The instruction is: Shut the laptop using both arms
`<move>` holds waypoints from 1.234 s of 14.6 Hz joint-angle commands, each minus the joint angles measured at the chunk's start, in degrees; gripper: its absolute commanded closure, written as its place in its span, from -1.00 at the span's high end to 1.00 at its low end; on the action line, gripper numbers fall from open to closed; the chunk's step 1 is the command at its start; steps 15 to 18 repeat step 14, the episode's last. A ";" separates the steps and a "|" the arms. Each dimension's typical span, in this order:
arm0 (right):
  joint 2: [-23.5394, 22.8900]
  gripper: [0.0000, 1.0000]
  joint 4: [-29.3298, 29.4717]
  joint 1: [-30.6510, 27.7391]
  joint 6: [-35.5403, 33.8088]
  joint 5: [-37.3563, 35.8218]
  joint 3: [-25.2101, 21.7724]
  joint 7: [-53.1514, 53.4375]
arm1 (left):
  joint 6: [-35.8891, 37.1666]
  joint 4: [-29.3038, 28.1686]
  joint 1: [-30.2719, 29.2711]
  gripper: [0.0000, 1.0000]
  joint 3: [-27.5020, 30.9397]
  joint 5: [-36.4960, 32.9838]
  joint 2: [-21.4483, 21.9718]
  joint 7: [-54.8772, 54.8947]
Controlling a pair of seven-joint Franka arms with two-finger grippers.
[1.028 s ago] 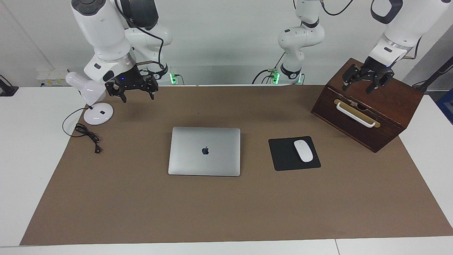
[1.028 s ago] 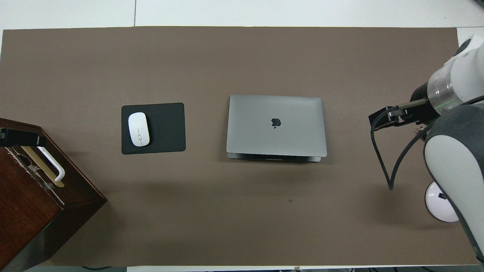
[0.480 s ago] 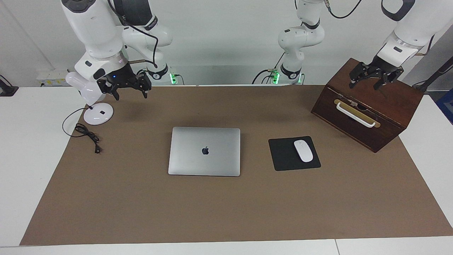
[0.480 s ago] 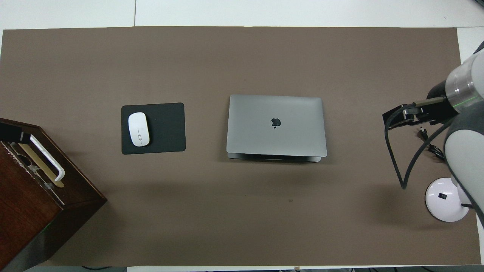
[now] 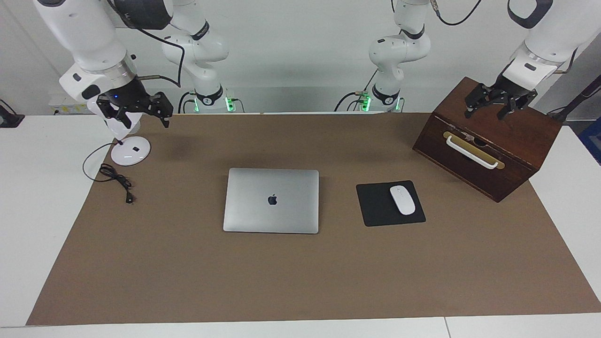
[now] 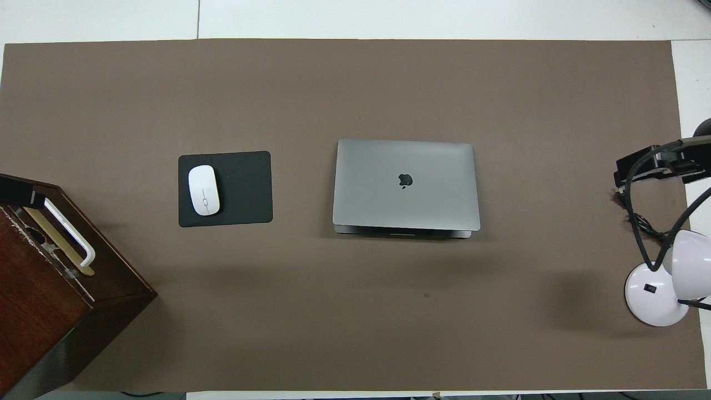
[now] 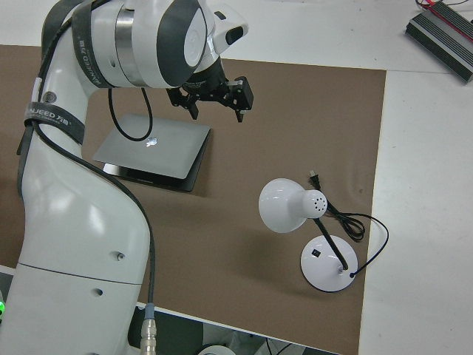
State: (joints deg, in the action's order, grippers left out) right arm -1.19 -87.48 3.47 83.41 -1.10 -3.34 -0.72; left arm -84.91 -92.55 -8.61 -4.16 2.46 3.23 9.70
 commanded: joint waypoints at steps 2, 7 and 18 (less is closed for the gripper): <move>-0.04 1.00 0.99 0.31 -0.79 0.22 -0.26 -0.86 | 1.41 2.02 -0.53 1.00 -0.59 -1.49 -1.03 -0.82; -0.13 1.00 1.08 0.31 -0.45 0.13 -0.18 -0.86 | 1.41 2.02 -0.44 1.00 -0.59 -1.41 -0.94 -0.91; -0.04 1.00 1.08 0.31 0.52 0.13 -0.09 -0.86 | 1.41 2.02 -0.35 1.00 -0.59 -1.41 -0.94 -1.00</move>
